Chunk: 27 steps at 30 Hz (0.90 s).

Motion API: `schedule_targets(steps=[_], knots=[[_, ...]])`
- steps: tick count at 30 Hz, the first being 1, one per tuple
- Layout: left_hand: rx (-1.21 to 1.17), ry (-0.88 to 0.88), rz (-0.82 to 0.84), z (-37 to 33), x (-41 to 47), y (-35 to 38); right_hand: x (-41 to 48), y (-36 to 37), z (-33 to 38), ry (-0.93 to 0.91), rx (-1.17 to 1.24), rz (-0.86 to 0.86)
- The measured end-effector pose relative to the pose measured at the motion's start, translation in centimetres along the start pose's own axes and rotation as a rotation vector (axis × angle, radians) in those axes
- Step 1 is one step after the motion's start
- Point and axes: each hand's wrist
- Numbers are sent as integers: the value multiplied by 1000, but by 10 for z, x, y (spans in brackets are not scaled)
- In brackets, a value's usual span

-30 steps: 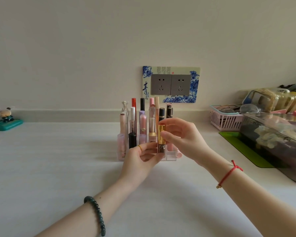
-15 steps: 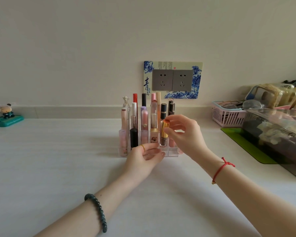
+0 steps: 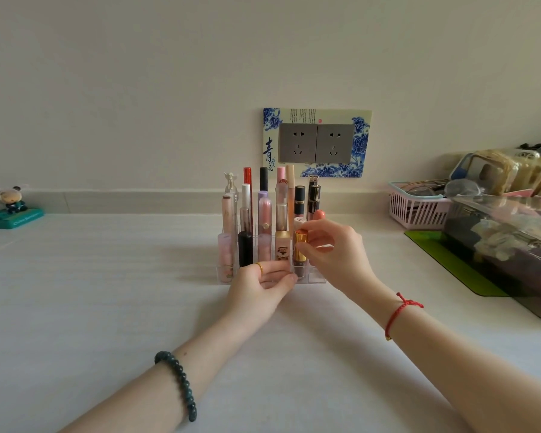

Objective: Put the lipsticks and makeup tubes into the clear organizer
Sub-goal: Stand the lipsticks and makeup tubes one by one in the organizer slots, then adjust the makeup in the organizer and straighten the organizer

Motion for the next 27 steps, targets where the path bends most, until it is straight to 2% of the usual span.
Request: schedule_targets(steps=[12, 17, 20, 27], knots=[[-10, -13, 7, -1, -1, -1, 3, -9, 0, -27, 33, -42], [12, 37, 38, -2, -3, -6, 15, -32, -6, -3, 60, -78], [47, 136, 41, -7, -2, -9, 19, -43, -21, 39, -6, -56], [134, 514, -47, -16, -2, -41, 24, -44, -59, 155, -175, 131]])
Point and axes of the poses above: each hand's wrist, its own x-axis towards the middle knuckle, its own y-axis out of the palm, z = x × y, and after that the axes turned 13 degrees about y, right-handed
